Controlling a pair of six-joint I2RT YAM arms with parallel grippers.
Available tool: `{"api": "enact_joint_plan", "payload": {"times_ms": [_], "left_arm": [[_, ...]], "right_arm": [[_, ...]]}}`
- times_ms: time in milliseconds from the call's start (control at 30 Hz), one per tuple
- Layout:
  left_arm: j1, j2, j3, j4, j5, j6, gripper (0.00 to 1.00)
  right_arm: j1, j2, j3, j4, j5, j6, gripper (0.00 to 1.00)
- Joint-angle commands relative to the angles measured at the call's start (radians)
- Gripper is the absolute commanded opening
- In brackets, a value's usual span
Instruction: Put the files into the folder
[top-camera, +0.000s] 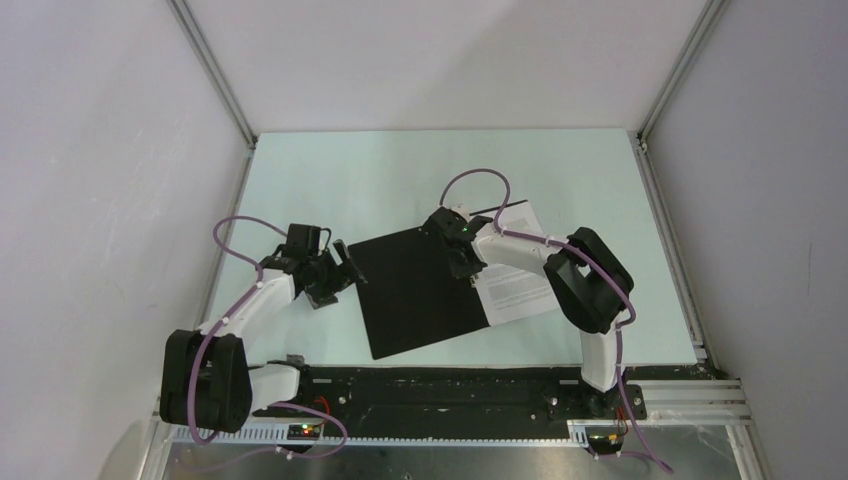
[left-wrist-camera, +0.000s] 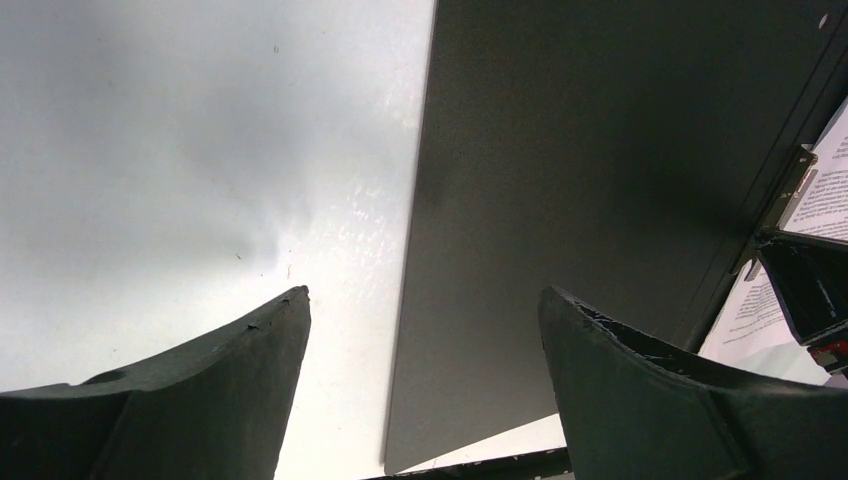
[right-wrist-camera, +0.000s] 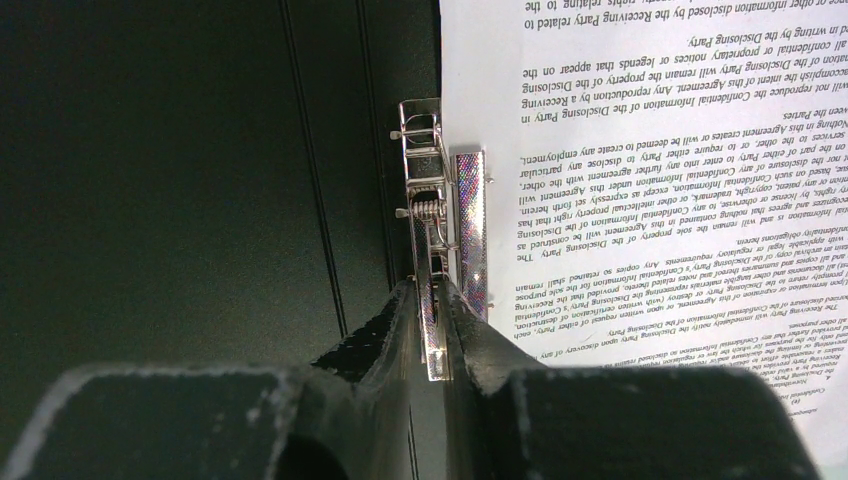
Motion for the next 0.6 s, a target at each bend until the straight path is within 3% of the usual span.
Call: {"api": "enact_joint_plan", "payload": {"times_ms": [0,133,233,567], "left_arm": [[0.005,0.002,-0.004,0.021,0.003,0.014,0.89],[0.005,0.002,-0.006,0.021,0.006,0.012,0.89],[0.005,0.0,-0.006,0.025,0.011,0.01,0.89],[0.005,0.025,-0.004,0.074,0.09,0.01,0.99]], "right_arm": [[-0.005,0.021,-0.007,-0.004,0.016,0.014,0.19],[-0.001,0.024,-0.007,0.004,-0.009,0.011,0.15],[-0.005,0.006,-0.008,0.0,-0.02,0.01,0.01],[-0.066,-0.187,0.022,-0.043,-0.091,-0.018,0.0]]}}
